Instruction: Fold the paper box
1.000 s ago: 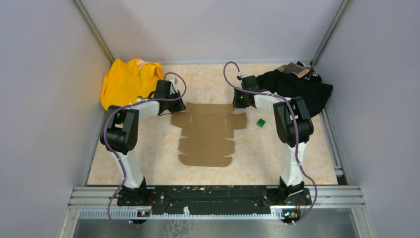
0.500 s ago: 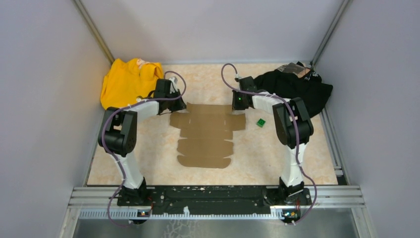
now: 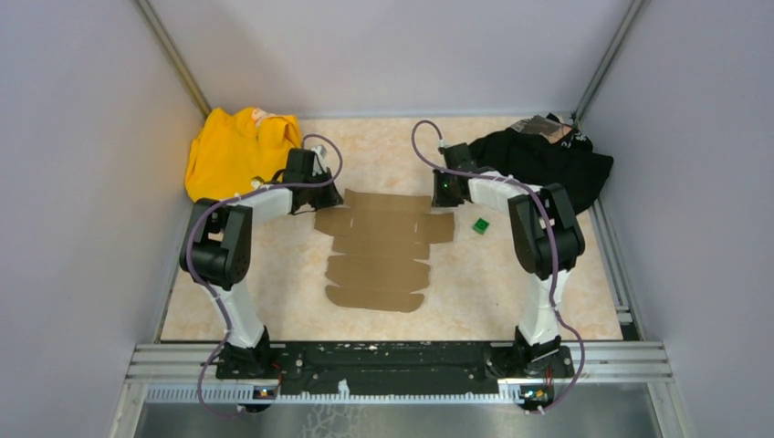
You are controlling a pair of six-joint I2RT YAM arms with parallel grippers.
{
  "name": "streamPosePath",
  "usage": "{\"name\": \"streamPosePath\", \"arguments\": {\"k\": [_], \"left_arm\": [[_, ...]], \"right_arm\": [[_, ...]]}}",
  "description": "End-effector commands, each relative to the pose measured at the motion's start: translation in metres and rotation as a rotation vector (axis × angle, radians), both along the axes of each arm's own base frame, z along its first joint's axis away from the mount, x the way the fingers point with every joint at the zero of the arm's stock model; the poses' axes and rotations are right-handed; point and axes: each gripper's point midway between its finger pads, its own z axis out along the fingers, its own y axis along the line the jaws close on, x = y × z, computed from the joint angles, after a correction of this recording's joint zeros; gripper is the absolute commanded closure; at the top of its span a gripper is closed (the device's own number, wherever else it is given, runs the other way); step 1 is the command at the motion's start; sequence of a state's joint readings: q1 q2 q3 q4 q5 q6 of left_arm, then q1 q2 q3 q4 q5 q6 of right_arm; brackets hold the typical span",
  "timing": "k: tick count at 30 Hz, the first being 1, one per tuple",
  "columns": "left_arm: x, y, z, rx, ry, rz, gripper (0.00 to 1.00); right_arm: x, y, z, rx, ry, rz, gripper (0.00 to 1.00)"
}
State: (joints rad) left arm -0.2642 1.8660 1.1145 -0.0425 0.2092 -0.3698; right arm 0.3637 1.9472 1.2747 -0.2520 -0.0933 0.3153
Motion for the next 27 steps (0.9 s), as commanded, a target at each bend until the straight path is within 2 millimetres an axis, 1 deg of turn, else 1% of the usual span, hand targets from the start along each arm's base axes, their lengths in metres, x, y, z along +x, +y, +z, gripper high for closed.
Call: {"name": "streamPosePath", "arguments": {"k": [1,4,15,27], "left_arm": [[-0.001,-0.001,0.013,-0.006,-0.032,-0.001,0.83],[0.0,-0.002,0.013,-0.009,-0.032,-0.002,0.83],[0.002,-0.006,0.024,-0.032,-0.046,-0.006,0.84],[0.002,-0.018,0.027,-0.051,-0.046,-0.022,0.84]], "right_arm": [[0.001,0.001,0.024,0.012,-0.064,0.002,0.81],[0.0,0.003,0.024,0.022,-0.066,0.004,0.81],[0.003,0.012,0.036,0.071,-0.082,0.016,0.81],[0.005,0.025,0.051,0.102,-0.107,0.031,0.82]]}}
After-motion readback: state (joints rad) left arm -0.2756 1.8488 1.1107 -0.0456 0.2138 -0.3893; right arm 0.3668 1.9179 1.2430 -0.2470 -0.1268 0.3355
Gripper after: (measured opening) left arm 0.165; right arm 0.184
